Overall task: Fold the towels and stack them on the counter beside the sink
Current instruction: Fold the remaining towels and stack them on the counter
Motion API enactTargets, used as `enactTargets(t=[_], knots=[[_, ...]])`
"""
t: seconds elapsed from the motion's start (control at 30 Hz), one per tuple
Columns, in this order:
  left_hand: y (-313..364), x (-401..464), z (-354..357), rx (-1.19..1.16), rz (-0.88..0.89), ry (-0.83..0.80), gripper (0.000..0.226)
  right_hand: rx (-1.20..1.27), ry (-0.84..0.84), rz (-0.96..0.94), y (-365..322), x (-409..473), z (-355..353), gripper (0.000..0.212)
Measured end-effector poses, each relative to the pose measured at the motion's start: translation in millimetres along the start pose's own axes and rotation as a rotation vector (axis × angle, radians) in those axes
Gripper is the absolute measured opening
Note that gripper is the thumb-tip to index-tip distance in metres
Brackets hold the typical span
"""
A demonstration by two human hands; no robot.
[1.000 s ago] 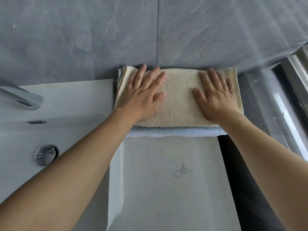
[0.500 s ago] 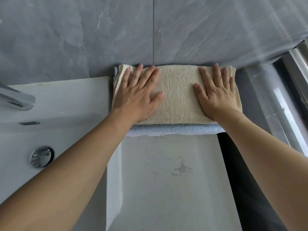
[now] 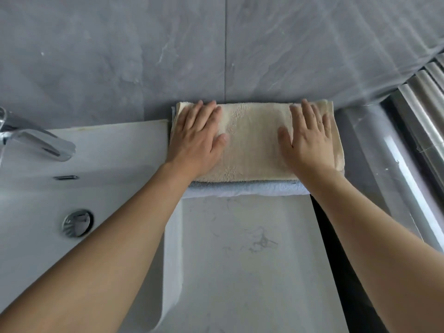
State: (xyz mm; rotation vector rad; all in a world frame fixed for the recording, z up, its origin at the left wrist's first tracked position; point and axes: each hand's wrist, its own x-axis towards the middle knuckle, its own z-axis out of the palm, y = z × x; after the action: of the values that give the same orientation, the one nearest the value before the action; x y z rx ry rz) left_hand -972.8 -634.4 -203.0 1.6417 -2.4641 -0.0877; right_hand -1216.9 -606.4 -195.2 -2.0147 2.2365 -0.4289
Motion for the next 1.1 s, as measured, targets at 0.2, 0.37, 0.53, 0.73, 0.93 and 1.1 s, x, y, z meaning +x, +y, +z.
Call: enactTargets(t=[0.2, 0.37, 0.53, 0.73, 0.93, 1.1], knots=[[-13.1, -109.4, -28.3, -0.141, -0.084, 0.29, 0.049, 0.231, 0.167, -0.217, -63.3, -81.4, -7.8, 0.047], [-42.0, -201.3, -28.0, -0.15, -0.222, 0.251, 0.05, 0.345, 0.099, -0.36, -142.8, -147.2, 19.5, 0.044], [-94.9, -269.7, -38.1, -0.155, -0.283, 0.274, 0.047, 0.398, 0.001, -0.452, -230.9, -186.6, 45.4, 0.044], [-198.7, -346.6, -58.9, -0.16, -0.384, 0.318, 0.047, 0.419, -0.063, -0.509, -353.7, -222.1, 75.9, 0.043], [-335.6, -414.5, -80.9, -0.182, -0.436, 0.389, 0.043, 0.49, -0.111, -0.516, -508.9, -252.6, 118.5, 0.043], [-439.9, -461.2, -97.0, -0.165, -0.553, 0.385, 0.04, 0.475, -0.149, -0.599, -623.9, -257.3, 148.2, 0.04]])
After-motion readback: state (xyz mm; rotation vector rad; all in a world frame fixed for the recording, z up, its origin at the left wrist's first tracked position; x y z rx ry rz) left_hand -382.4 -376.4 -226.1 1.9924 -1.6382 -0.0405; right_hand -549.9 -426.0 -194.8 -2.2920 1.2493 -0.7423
